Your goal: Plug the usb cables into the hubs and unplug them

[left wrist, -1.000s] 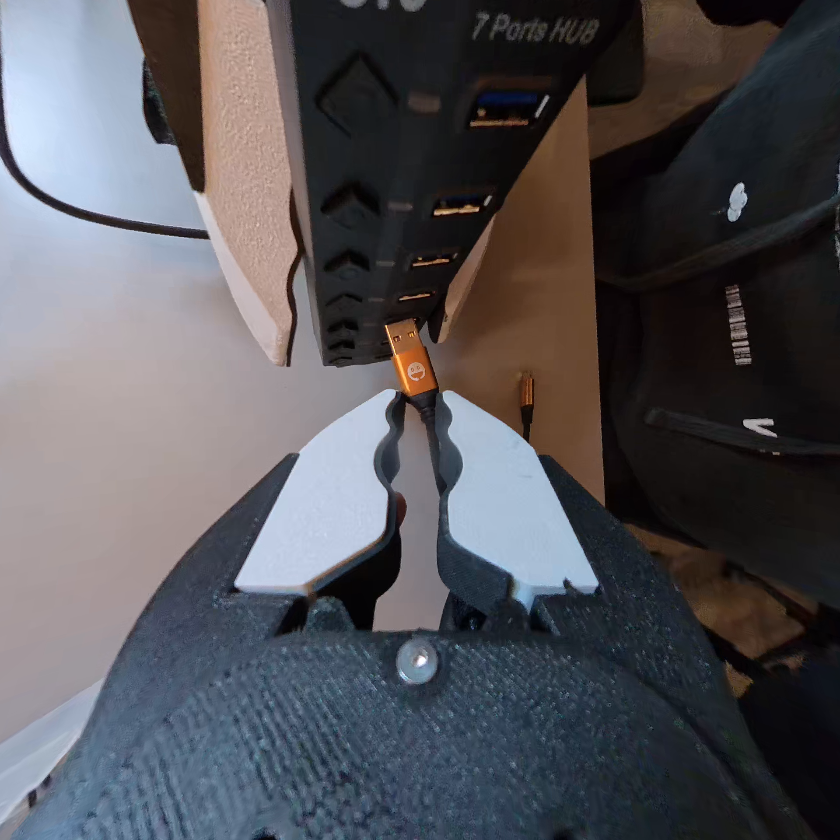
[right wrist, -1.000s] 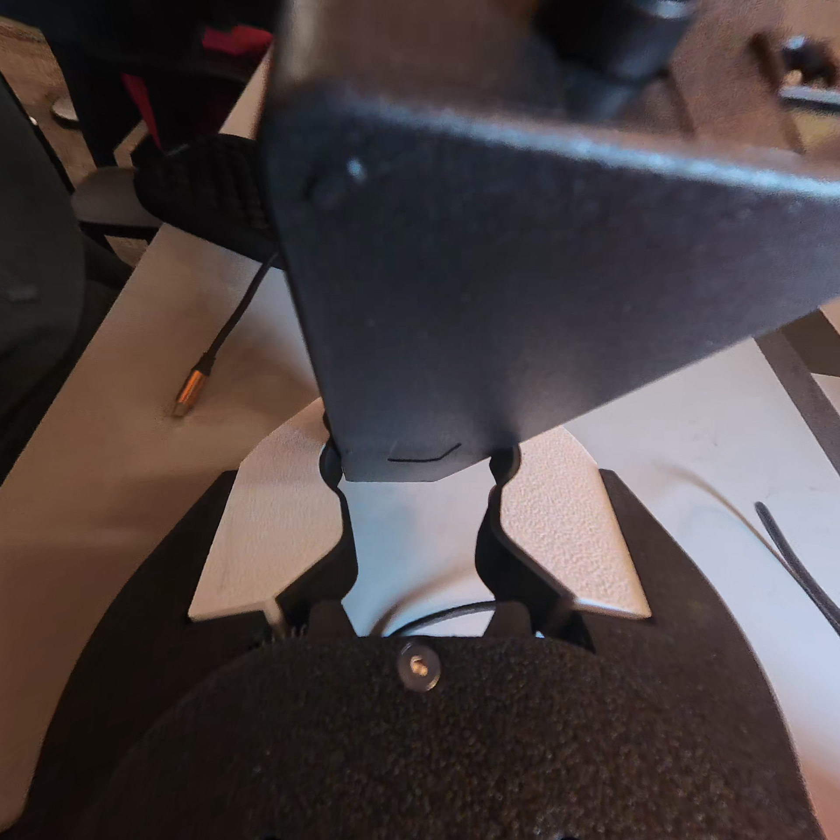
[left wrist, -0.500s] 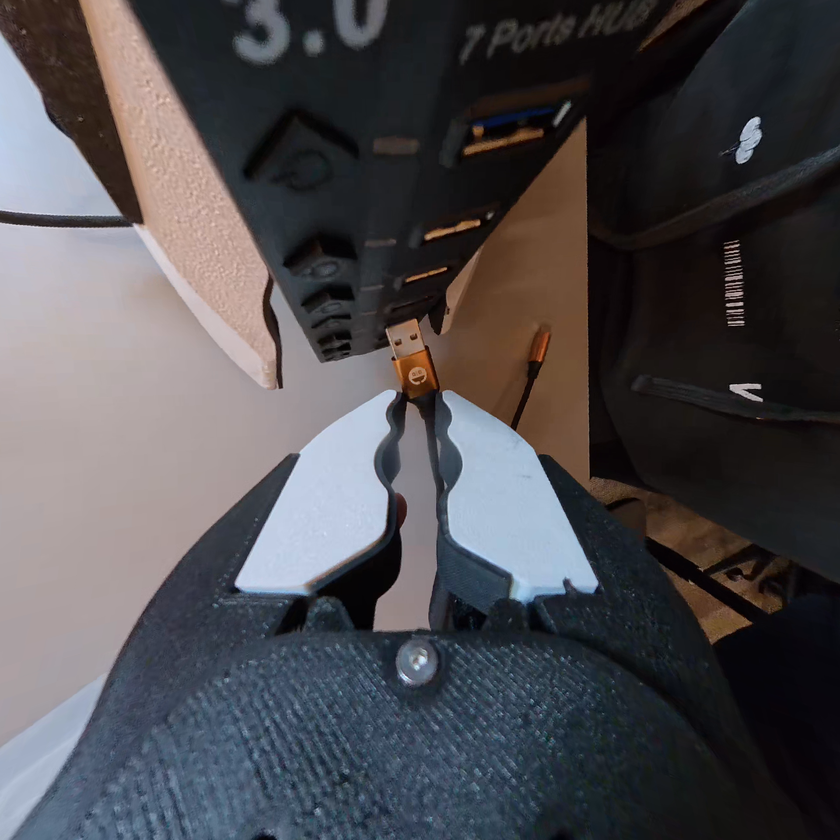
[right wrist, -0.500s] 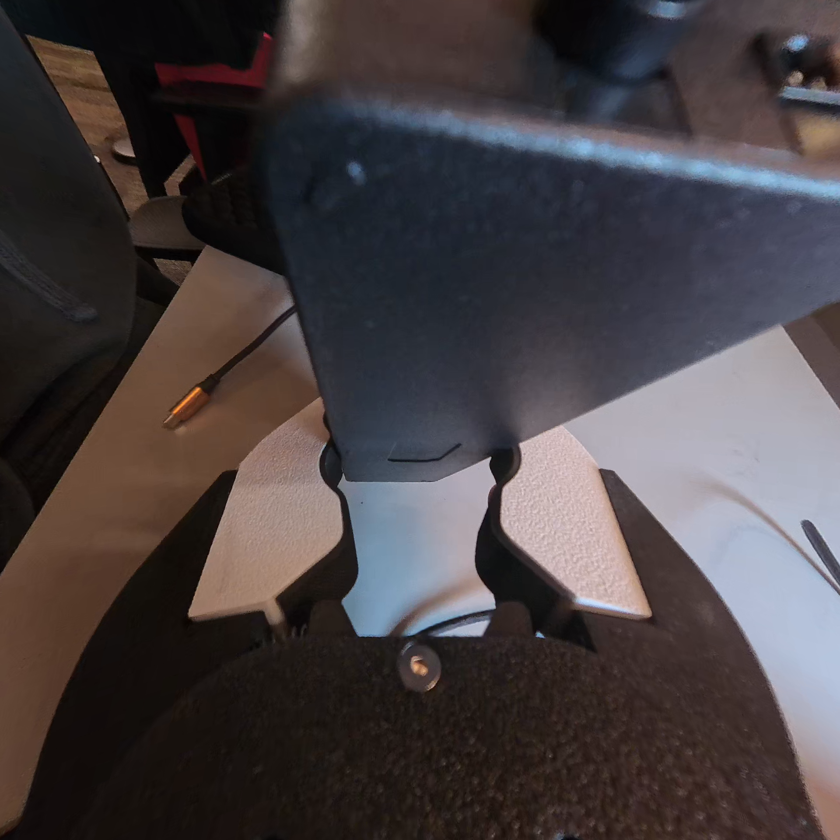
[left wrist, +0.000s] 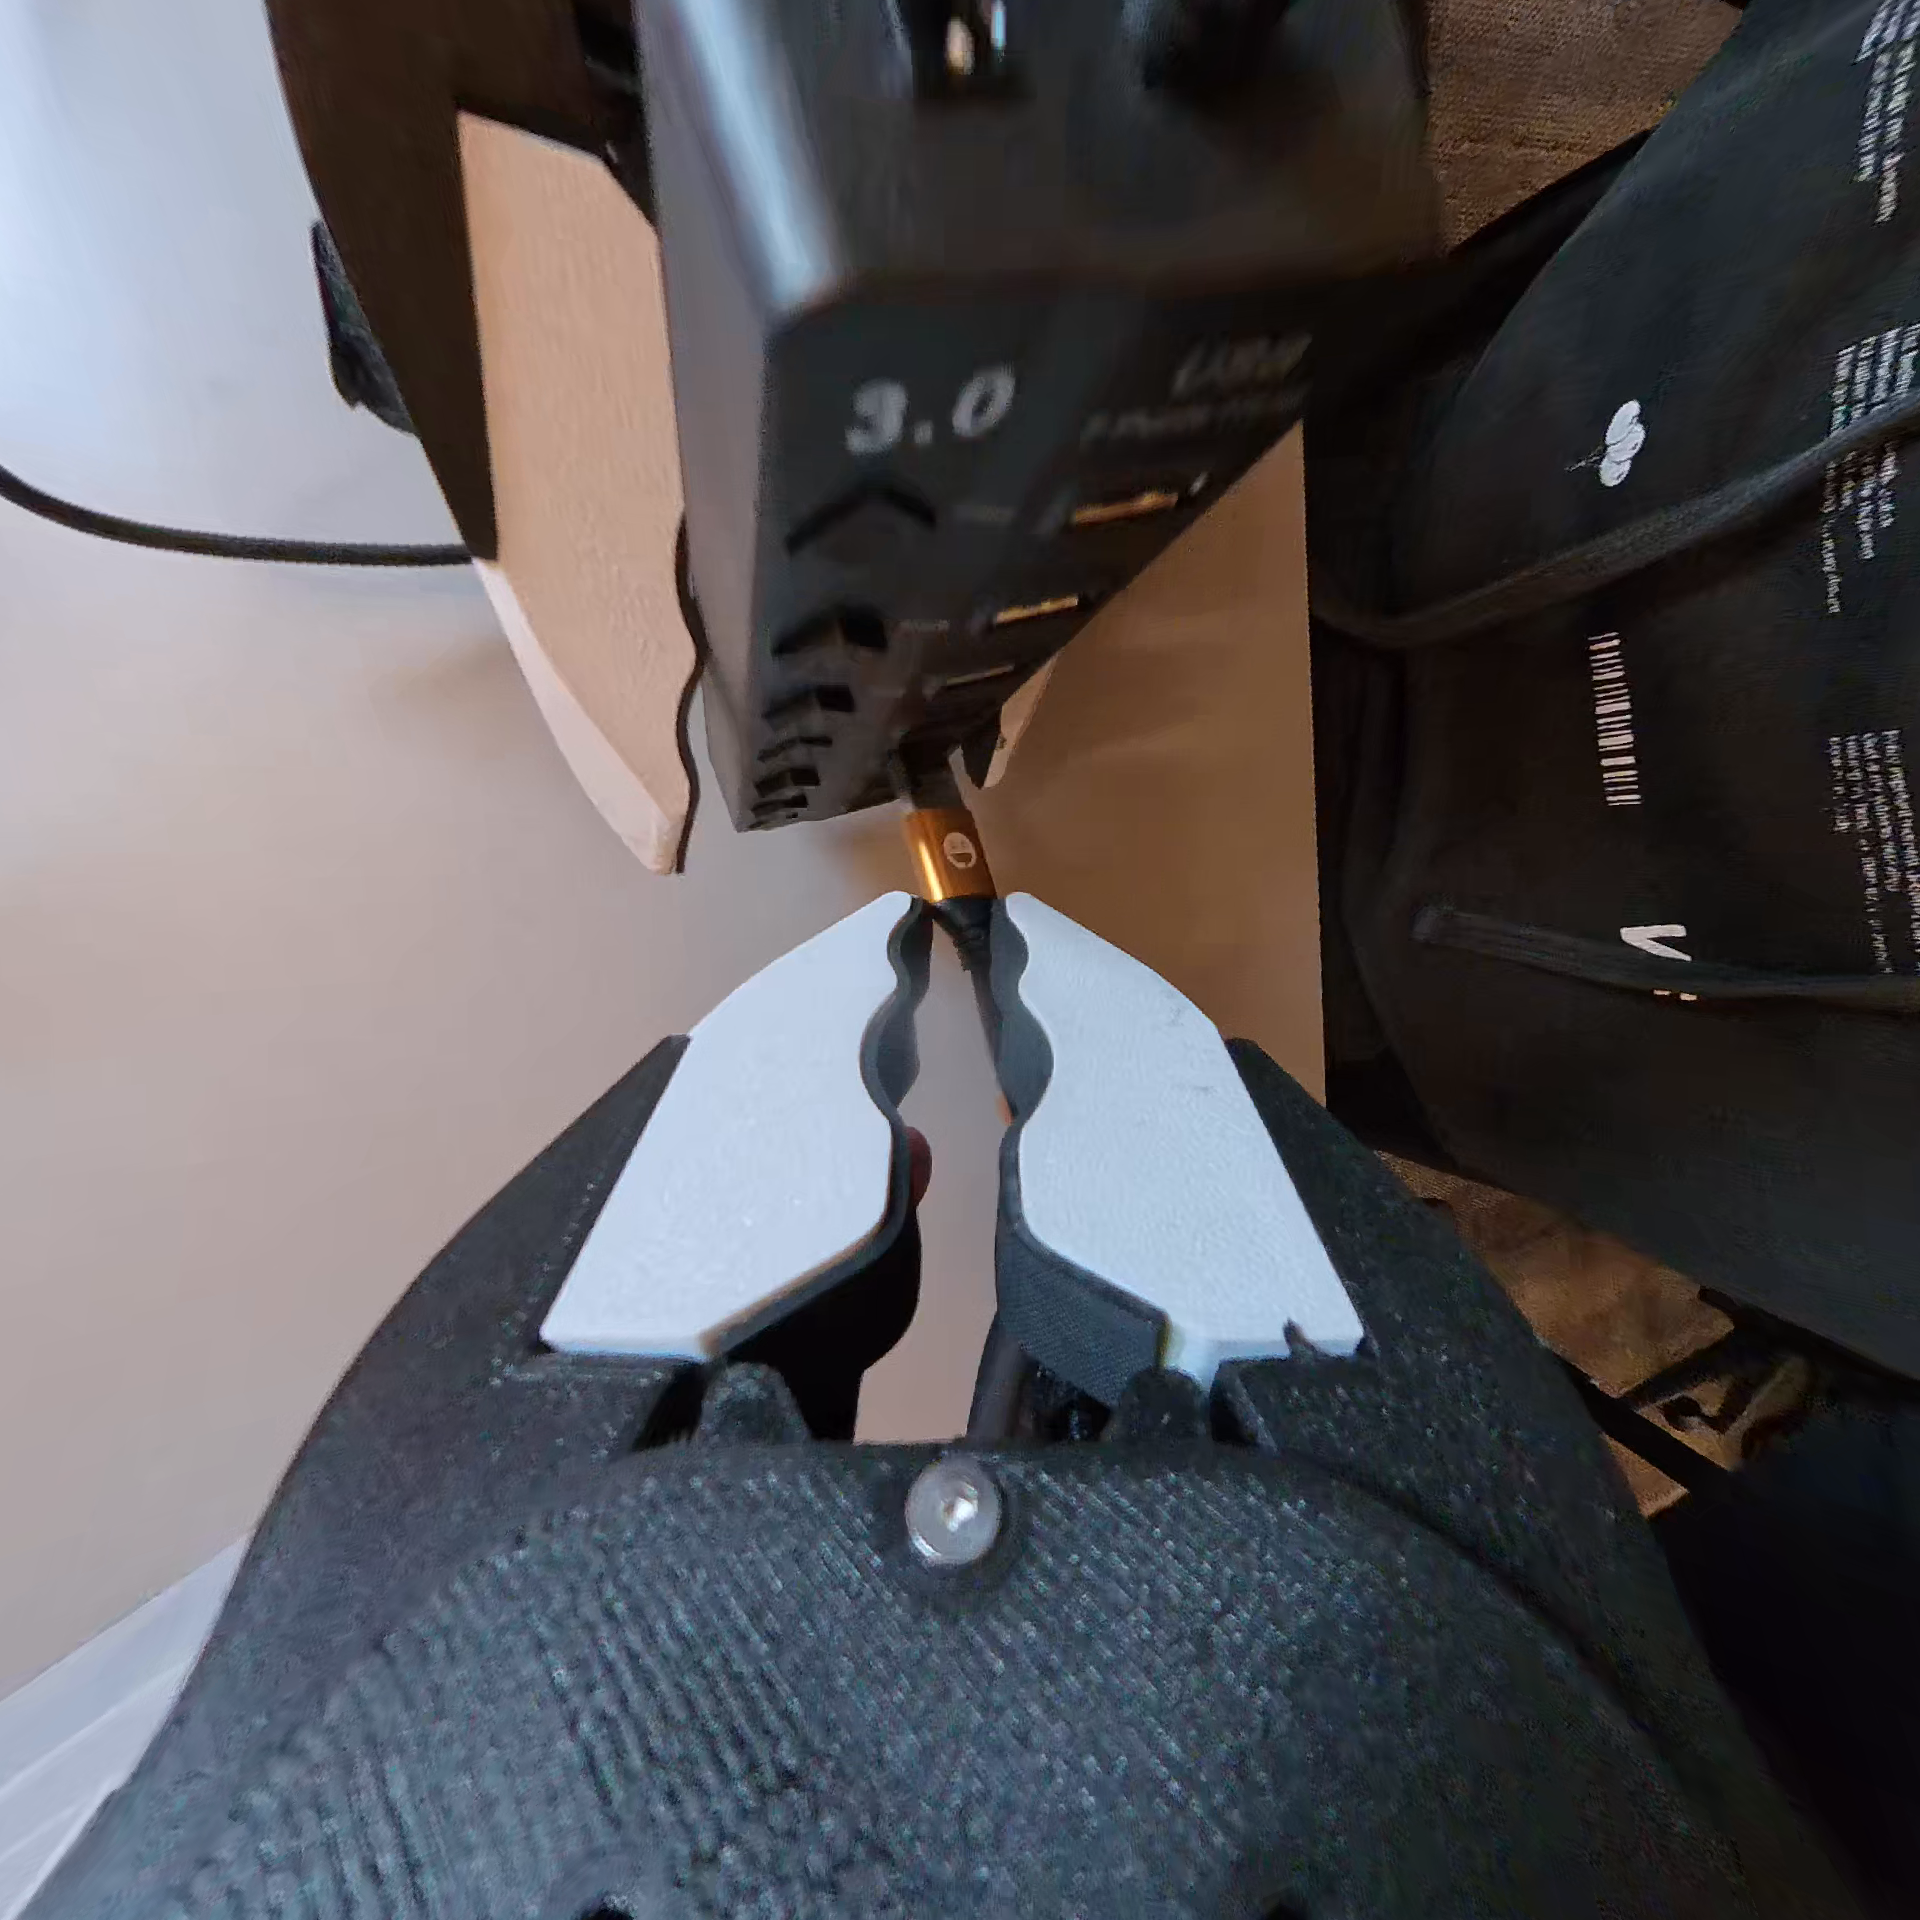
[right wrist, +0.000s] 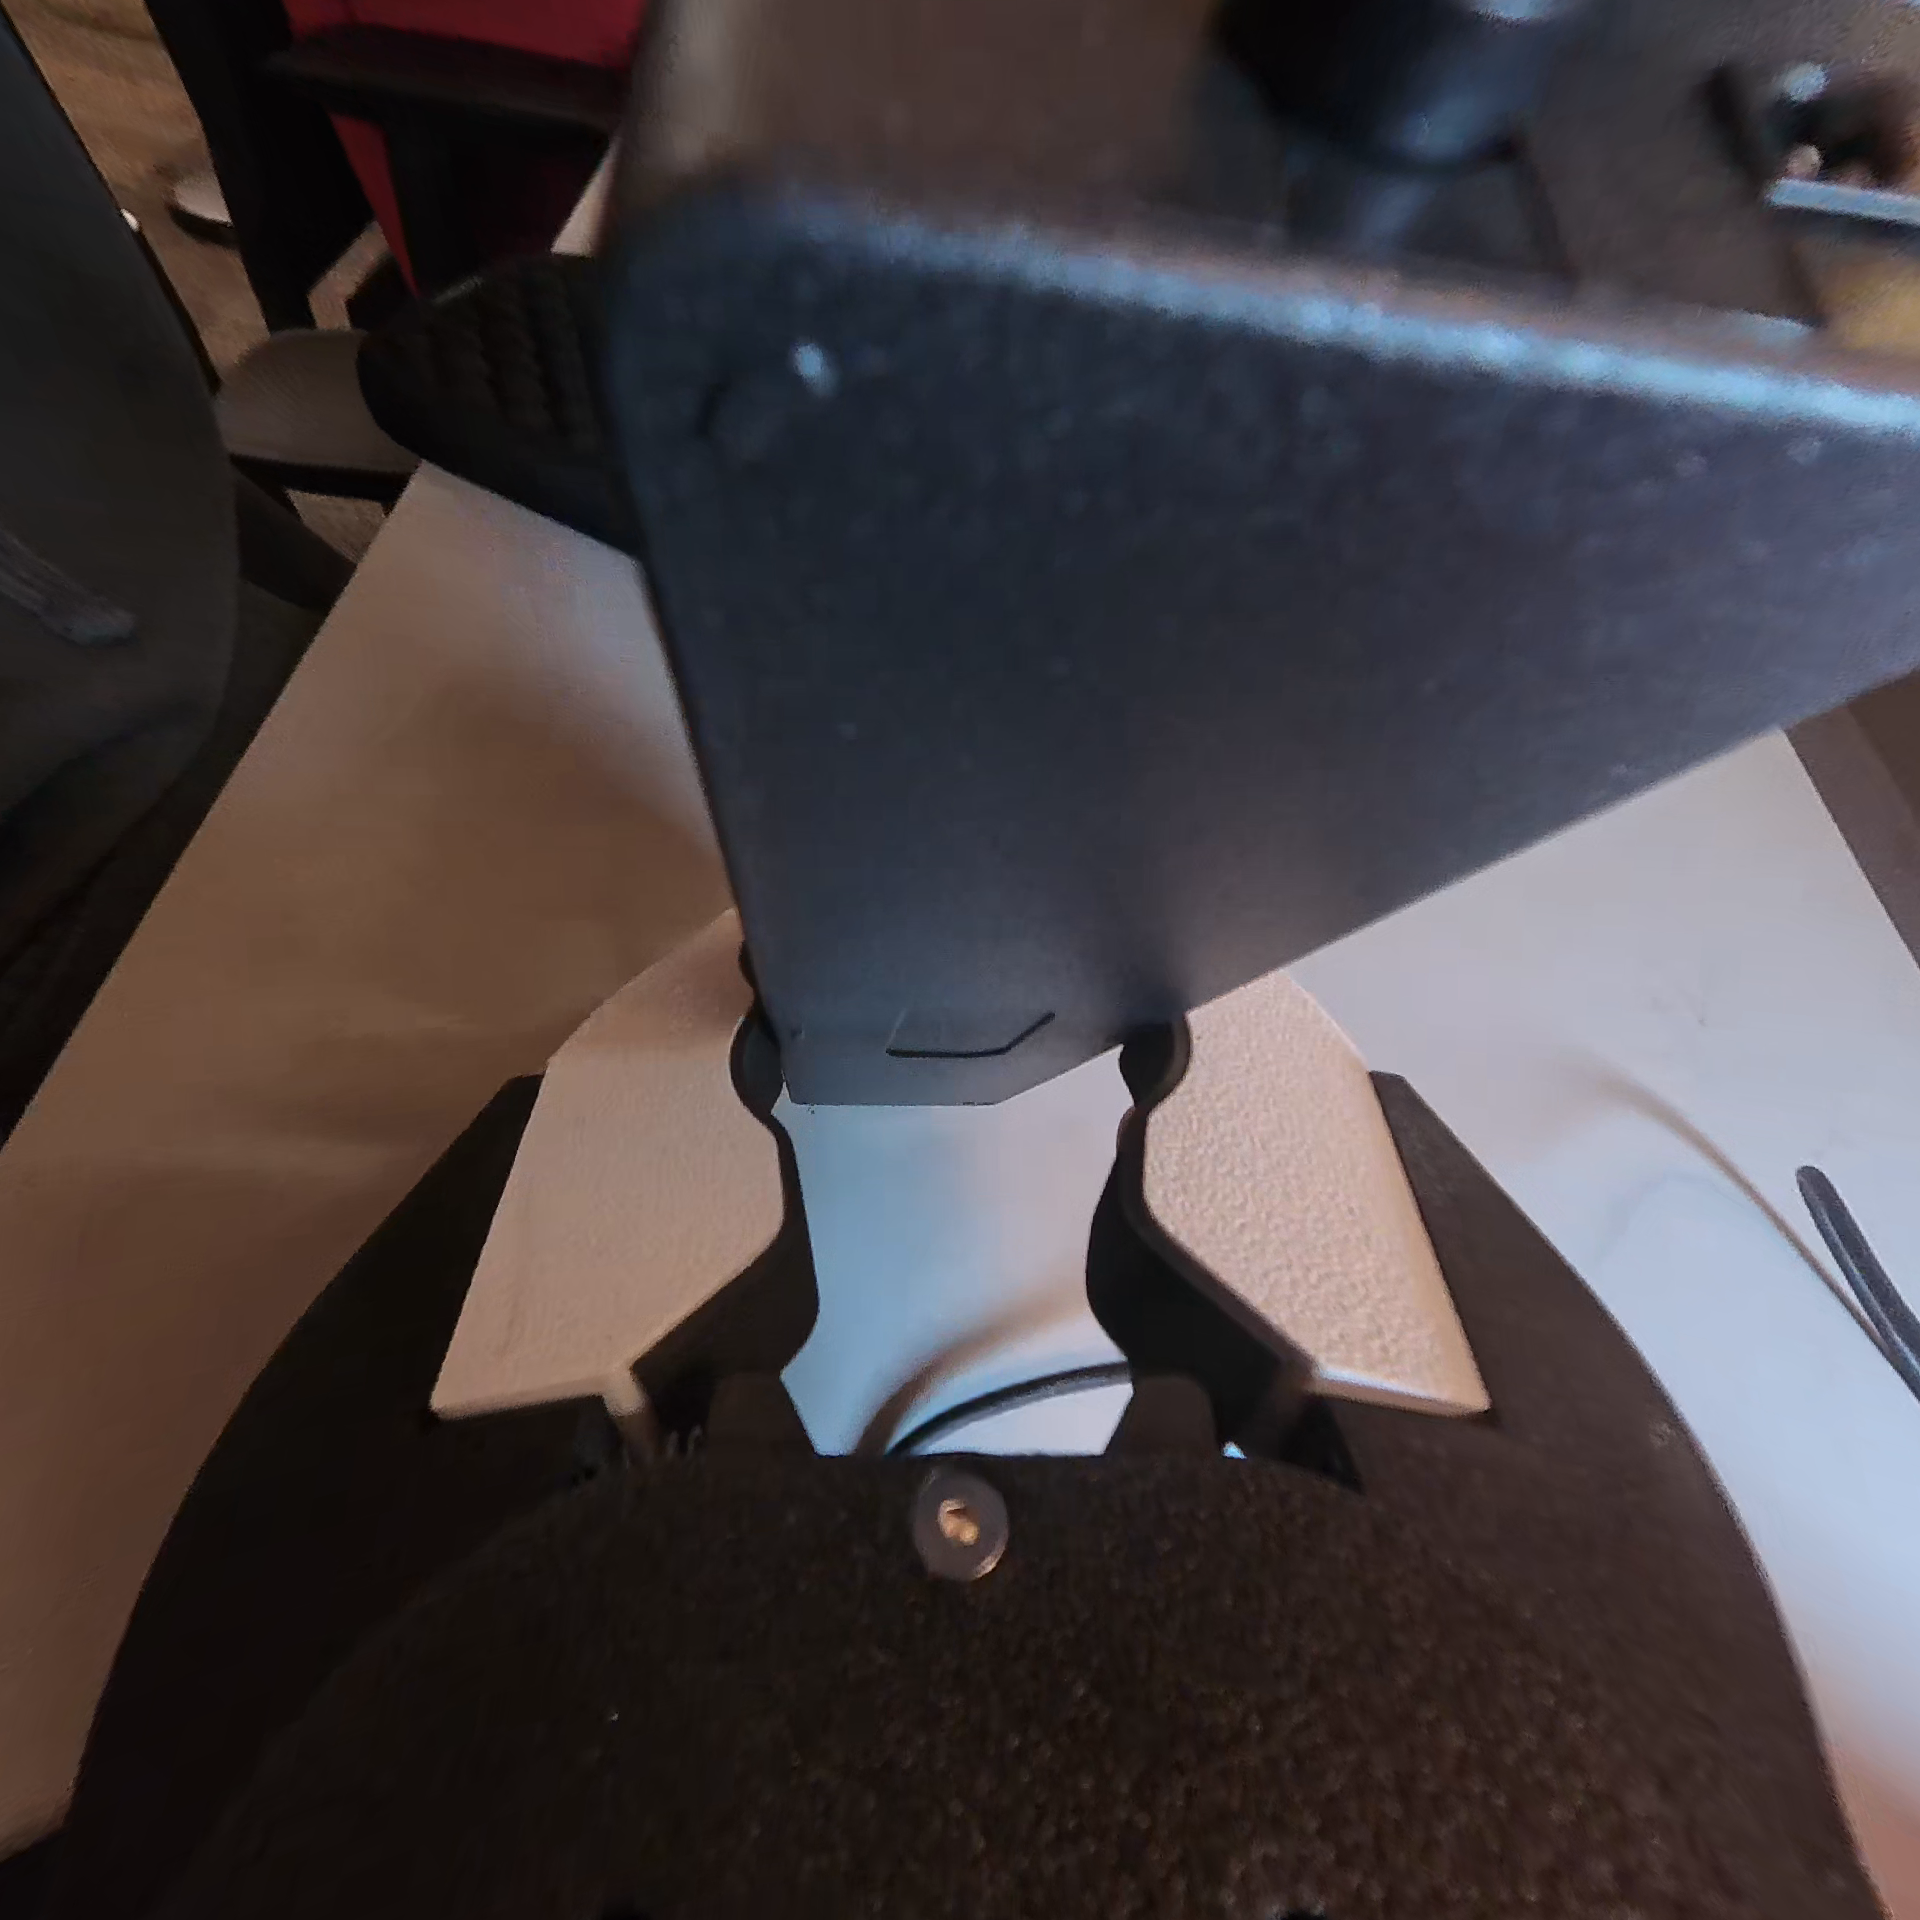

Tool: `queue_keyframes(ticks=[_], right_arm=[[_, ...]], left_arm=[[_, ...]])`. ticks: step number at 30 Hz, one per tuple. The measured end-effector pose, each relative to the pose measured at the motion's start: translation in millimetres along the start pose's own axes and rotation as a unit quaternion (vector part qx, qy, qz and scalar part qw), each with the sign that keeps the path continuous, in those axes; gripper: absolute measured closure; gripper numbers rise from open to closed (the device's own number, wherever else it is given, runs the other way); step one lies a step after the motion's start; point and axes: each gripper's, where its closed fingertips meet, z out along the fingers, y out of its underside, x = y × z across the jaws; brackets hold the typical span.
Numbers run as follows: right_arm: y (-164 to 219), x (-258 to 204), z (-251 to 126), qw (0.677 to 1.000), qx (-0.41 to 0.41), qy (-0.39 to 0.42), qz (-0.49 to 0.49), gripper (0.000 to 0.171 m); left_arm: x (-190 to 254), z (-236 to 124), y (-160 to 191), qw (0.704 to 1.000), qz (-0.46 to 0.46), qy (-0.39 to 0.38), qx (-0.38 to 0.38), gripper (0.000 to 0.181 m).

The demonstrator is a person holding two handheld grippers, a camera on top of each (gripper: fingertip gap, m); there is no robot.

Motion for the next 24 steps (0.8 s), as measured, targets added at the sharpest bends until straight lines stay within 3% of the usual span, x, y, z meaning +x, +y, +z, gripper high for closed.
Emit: queue_keyframes(ticks=[11, 15, 19, 24], right_arm=[[-2.9, 3.8, 0.0, 1.0, 0.002, 0.019, -0.007, 0.106], [-0.1, 11.6, -5.9, 1.0, 0.004, 0.03, 0.002, 0.107], [0.8, 20.0, -12.3, 0.999, 0.014, 0.039, 0.019, 0.107], [0.0, 26.6, -15.8, 0.998, 0.027, 0.047, 0.037, 0.107]], left_arm=[[-11.7, -2.2, -6.2, 0.994, -0.041, -0.008, 0.105, 0.181], [-18.0, 0.5, 1.0, 0.987, 0.007, -0.079, 0.14, 0.159], [-34.2, 31.3, 33.7, 0.977, 0.05, -0.176, 0.104, 0.15], [-49.2, 67.5, 62.1, 0.973, 0.039, -0.209, 0.093, 0.146]])
